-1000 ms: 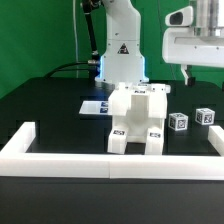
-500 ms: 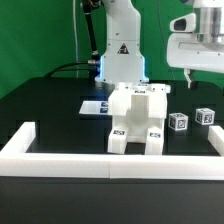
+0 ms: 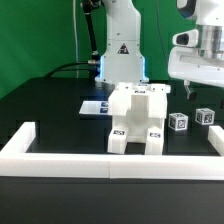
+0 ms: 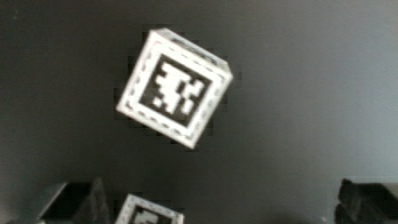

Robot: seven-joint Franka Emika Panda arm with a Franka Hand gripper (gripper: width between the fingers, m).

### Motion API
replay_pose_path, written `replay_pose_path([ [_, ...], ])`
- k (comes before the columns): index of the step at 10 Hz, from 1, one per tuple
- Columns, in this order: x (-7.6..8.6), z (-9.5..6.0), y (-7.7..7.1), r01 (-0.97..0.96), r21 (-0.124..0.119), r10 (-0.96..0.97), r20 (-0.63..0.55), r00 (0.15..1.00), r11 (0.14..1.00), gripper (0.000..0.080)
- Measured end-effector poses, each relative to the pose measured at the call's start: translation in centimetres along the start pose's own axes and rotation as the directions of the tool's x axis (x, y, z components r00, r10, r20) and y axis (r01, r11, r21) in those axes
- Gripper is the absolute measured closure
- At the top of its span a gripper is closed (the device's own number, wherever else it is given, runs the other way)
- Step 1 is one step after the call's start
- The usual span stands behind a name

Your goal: Assemble chair

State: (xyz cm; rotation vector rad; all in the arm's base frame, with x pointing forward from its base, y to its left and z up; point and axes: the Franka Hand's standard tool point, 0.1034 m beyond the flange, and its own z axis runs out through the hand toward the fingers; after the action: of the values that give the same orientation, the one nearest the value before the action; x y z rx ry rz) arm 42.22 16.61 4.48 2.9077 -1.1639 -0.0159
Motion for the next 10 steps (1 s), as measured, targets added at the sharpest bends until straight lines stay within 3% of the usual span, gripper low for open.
replay_pose_path([
  [10, -1.1, 2.6, 1.3, 0.024, -0.055, -0.023, 0.005, 1.0, 0.998, 0.015],
])
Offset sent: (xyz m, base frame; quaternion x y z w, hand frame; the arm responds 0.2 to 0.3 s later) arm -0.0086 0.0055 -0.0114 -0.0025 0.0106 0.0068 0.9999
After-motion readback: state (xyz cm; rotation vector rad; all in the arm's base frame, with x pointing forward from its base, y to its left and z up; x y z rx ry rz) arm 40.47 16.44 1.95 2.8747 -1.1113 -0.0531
